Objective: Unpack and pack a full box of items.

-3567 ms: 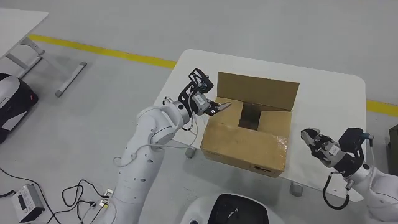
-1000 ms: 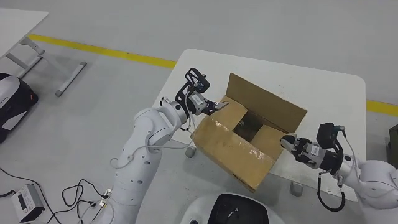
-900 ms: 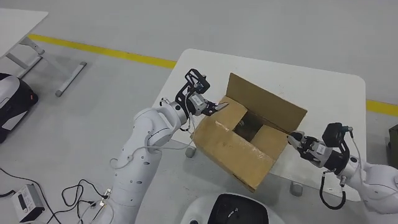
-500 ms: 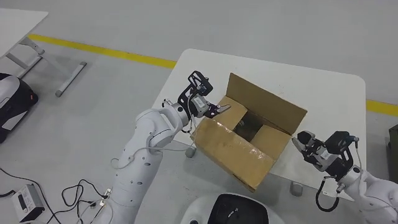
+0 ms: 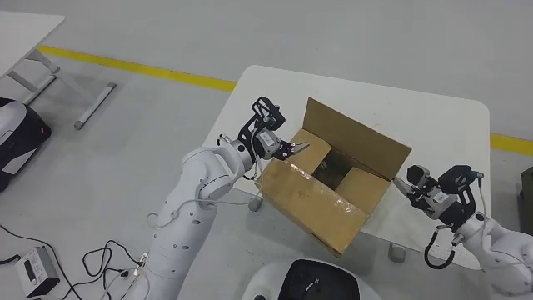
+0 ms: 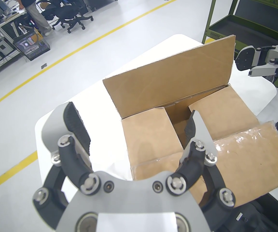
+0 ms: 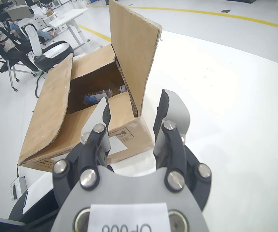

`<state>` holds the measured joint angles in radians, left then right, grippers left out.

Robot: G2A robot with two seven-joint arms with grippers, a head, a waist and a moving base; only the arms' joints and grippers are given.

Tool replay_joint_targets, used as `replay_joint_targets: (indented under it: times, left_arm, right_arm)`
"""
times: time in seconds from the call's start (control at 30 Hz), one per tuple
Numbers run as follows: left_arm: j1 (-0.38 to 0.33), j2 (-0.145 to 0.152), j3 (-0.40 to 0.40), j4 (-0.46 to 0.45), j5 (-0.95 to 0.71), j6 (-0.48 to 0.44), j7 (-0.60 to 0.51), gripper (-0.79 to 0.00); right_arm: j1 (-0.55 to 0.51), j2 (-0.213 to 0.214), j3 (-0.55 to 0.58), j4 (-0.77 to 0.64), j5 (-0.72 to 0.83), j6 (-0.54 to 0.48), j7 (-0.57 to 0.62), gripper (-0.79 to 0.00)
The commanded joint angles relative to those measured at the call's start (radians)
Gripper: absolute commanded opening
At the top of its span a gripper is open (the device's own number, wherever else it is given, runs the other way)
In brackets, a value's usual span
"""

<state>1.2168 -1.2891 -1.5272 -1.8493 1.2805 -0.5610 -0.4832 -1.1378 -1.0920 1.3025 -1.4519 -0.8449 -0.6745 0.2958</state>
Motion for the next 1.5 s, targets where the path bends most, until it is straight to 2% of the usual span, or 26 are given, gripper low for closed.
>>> replay_joint_targets:
  times: [0.0,0.07,0.17,0.23,0.27,0.53,0.77,0.83,0.87,0.9,1.03,1.17,1.3,1.47]
  left_arm:
    - [0.003,0.002,0.002,-0.003,0.000,0.002,0.002,0.000]
    - [0.006,0.004,0.004,-0.005,-0.001,0.002,0.004,0.000]
    - [0.009,0.008,0.007,-0.007,0.001,0.004,0.006,0.000]
    - [0.011,0.010,0.010,-0.007,0.002,0.006,0.009,0.000]
    - [0.011,0.011,0.012,-0.008,0.002,0.006,0.009,0.000]
    - [0.009,0.019,0.029,-0.002,-0.006,0.000,0.003,0.000]
    - [0.002,0.027,0.040,0.005,-0.030,-0.030,-0.020,0.000]
    - [-0.002,0.030,0.045,0.011,-0.048,-0.054,-0.039,0.000]
    - [-0.005,0.032,0.047,0.013,-0.057,-0.066,-0.050,0.000]
    - [-0.008,0.033,0.051,0.014,-0.066,-0.081,-0.061,0.000]
    - [-0.026,0.041,0.073,0.017,-0.073,-0.150,-0.103,0.000]
    - [-0.050,0.047,0.109,0.023,-0.072,-0.221,-0.140,0.000]
    - [-0.080,0.052,0.154,0.034,-0.069,-0.287,-0.153,0.000]
    - [-0.125,0.051,0.218,0.073,-0.085,-0.318,-0.140,0.000]
  right_arm:
    - [0.029,-0.005,-0.024,0.028,-0.007,0.004,0.003,-0.416]
    - [0.062,-0.009,-0.048,0.058,-0.027,0.016,0.009,-0.443]
    - [0.105,-0.018,-0.080,0.106,-0.035,0.019,0.004,-0.573]
    - [0.133,-0.023,-0.098,0.137,-0.042,0.023,0.001,-0.754]
    - [0.146,-0.025,-0.106,0.149,-0.046,0.025,-0.001,-0.785]
    - [0.255,-0.038,-0.134,0.223,-0.068,0.020,-0.027,-0.785]
    - [0.378,-0.058,-0.189,0.360,-0.044,-0.053,-0.024,-0.785]
    - [0.412,-0.066,-0.208,0.405,-0.045,-0.053,-0.032,-0.440]
    - [0.427,-0.070,-0.217,0.426,-0.045,-0.055,-0.036,-0.203]
    - [0.440,-0.073,-0.224,0.443,-0.048,-0.053,-0.042,0.000]
    - [0.469,-0.083,-0.242,0.492,-0.051,-0.058,-0.070,0.000]
    - [0.453,-0.080,-0.228,0.496,-0.057,-0.061,-0.119,0.000]
    - [0.379,-0.060,-0.180,0.433,-0.080,-0.071,-0.169,0.000]
    - [0.211,-0.019,-0.069,0.289,-0.094,-0.094,-0.205,0.000]
